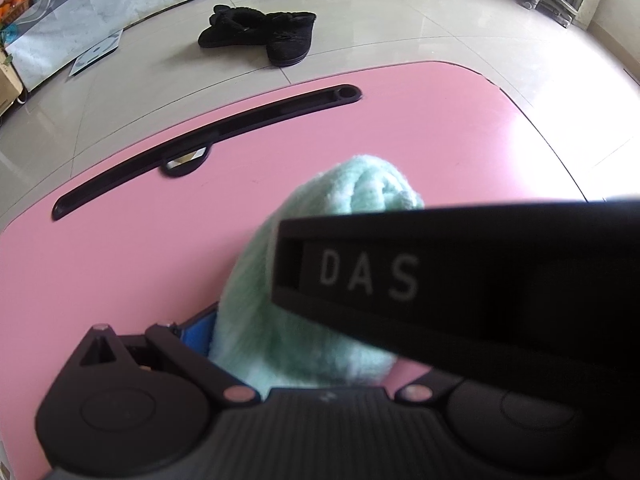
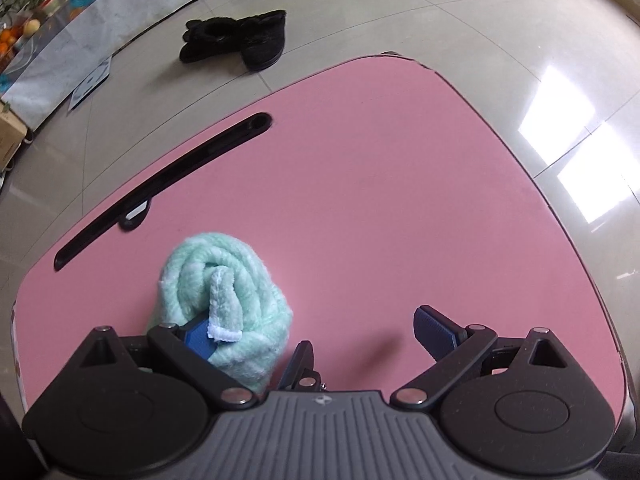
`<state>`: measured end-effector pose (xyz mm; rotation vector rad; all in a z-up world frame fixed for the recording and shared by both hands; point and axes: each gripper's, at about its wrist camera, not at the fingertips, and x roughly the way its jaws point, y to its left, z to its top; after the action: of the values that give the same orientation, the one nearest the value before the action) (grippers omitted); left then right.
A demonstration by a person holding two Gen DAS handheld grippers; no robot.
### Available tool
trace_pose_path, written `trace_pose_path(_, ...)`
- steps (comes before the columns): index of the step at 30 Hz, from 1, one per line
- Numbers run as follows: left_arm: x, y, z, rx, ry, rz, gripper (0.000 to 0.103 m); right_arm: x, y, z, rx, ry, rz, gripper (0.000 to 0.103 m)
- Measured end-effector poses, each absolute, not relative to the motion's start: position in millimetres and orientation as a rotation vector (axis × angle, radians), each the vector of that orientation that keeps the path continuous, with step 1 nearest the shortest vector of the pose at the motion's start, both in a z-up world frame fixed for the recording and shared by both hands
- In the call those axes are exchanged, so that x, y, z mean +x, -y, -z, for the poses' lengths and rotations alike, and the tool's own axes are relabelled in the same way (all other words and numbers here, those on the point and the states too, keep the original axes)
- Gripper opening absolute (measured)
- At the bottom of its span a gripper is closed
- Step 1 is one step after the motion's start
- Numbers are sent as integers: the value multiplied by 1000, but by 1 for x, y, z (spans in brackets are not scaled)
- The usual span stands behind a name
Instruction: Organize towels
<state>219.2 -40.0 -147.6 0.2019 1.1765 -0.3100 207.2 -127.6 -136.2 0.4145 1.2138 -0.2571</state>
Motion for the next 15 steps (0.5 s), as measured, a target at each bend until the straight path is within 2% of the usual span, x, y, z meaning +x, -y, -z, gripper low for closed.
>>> trace_pose_path(15,232,68,149,234,-1156,365,103,212,156,138,472,-1196,340,98)
